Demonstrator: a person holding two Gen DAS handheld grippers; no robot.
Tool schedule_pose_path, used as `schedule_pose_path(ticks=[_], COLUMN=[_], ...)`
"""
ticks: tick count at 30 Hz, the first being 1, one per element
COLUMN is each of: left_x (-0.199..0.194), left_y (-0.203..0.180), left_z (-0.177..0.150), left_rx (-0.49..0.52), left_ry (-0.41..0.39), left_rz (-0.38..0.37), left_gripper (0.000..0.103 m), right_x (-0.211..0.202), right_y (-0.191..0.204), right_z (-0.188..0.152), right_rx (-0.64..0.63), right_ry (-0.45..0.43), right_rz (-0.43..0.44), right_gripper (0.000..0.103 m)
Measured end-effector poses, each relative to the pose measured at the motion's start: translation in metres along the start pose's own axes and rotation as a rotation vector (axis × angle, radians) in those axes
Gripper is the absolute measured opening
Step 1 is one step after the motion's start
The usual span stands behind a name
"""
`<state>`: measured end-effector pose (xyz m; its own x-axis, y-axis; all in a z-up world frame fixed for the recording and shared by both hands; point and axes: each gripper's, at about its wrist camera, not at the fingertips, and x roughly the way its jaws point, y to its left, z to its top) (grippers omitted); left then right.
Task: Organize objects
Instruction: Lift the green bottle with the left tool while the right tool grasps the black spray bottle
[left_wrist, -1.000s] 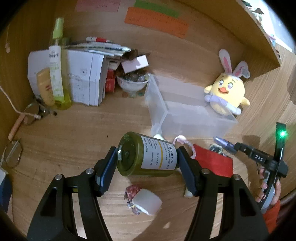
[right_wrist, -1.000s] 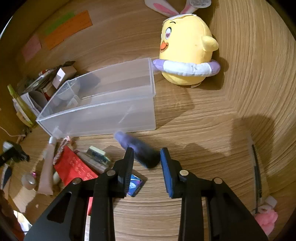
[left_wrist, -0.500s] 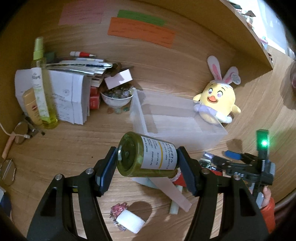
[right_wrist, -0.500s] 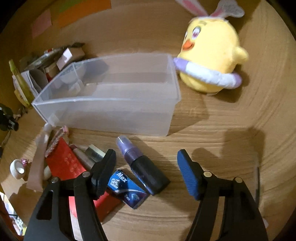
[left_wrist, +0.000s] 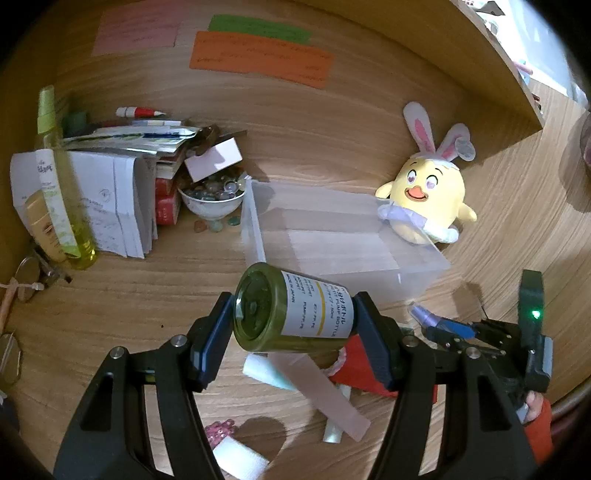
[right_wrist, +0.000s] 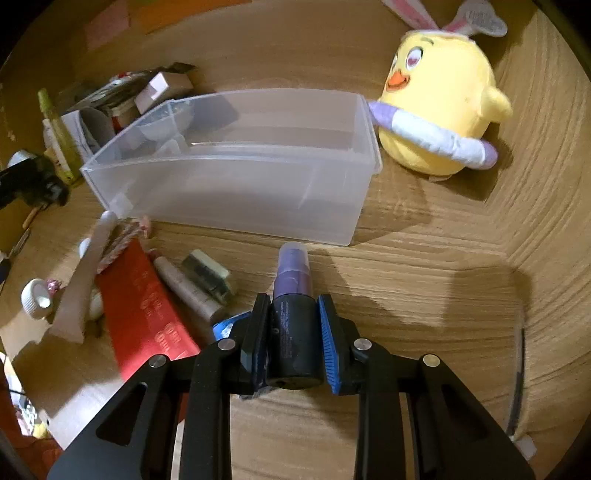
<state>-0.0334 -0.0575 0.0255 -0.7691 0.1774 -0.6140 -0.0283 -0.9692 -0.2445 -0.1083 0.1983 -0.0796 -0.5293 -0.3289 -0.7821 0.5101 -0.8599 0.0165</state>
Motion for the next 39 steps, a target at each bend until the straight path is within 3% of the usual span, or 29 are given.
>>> schedule_pose_path(ticks=[9,17,27,39], left_x=[0.006,0.006,0.004,0.024], left_y=[-0.01,-0.018,-0.025,-0.03], left_z=[0.015,0.032,0.055,0.073], left_rx=[0.016,0.019,0.024,0.035], left_ry=[-0.017,-0.048,-0.107,-0.098], left_rz=[-0.002,-0.002,0.031,0.037], left_gripper=[0.064,0.064,0.064,0.064], right_x=[-0.052,-0.083,-0.083,-0.067], right_y=[0.0,0.002,0.002,0.003], right_z=[-0.001,0.025,0.071,0.111], right_rx=[0.032,0.019,0.015,-0.005], right_ry=[-0.116,-0.234,-0.336,-0.359], right_rz=[0.066,0.078,0.084,0.066], right_gripper=[0.024,0.024,0.024,0.024])
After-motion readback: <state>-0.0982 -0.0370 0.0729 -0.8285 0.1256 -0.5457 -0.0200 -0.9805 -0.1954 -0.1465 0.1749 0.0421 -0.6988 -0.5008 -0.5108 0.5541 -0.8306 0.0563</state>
